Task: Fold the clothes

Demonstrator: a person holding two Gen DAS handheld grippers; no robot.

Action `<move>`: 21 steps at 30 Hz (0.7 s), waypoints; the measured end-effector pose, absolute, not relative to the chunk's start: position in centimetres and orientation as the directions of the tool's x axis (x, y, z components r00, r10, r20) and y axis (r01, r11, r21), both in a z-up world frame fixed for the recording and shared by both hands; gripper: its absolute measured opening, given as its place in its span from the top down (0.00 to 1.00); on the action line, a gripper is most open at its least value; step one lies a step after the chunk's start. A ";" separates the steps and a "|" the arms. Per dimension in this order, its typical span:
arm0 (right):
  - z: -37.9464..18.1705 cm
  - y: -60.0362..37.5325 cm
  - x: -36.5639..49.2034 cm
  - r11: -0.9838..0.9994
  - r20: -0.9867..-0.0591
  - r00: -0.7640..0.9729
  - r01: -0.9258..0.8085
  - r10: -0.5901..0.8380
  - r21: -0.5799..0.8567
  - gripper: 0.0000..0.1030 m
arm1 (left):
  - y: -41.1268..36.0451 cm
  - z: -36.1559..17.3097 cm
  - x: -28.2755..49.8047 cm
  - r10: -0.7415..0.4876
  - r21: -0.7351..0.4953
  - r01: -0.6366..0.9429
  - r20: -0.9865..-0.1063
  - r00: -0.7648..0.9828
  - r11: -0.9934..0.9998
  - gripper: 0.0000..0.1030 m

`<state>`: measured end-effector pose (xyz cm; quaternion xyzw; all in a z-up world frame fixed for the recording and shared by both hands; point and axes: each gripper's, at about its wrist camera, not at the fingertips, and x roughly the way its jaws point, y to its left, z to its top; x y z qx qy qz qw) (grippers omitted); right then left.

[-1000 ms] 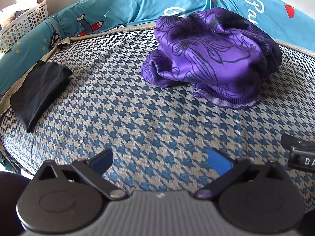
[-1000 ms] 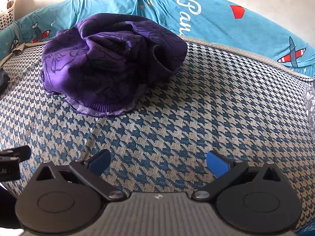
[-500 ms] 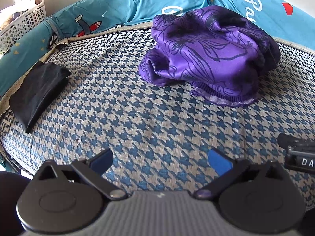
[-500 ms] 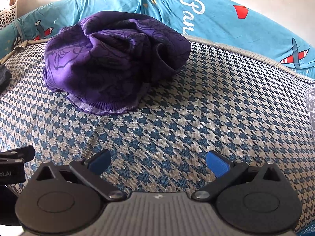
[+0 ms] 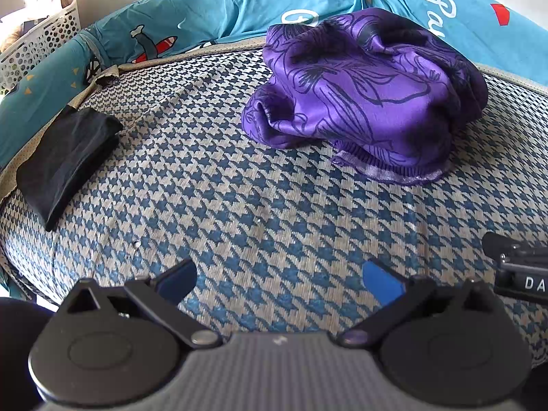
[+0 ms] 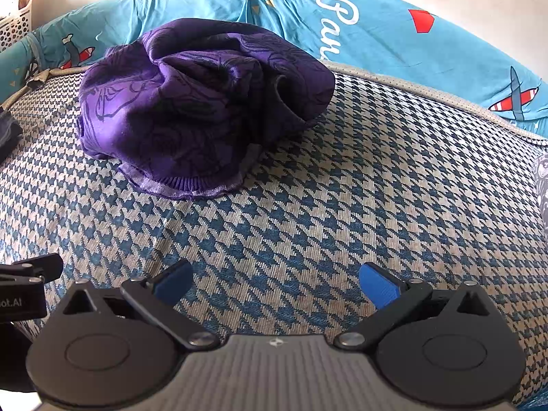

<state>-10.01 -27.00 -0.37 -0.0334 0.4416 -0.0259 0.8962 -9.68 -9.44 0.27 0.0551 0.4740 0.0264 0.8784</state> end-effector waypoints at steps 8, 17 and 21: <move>-0.4 -26.9 -10.0 0.996 -0.790 0.608 0.018 -0.077 -0.082 0.00 | -9.5 0.3 -9.6 0.101 0.124 0.004 -0.829 0.550 0.992 0.00; -0.4 -27.0 -10.0 0.997 -0.791 0.607 0.018 -0.075 -0.081 0.00 | -9.5 0.2 -9.6 0.102 0.125 0.004 -0.829 0.549 0.992 0.00; -0.4 -27.0 -10.0 0.997 -0.791 0.607 0.018 -0.075 -0.081 0.00 | -9.5 0.2 -9.6 0.103 0.126 0.003 -0.829 0.549 0.992 0.00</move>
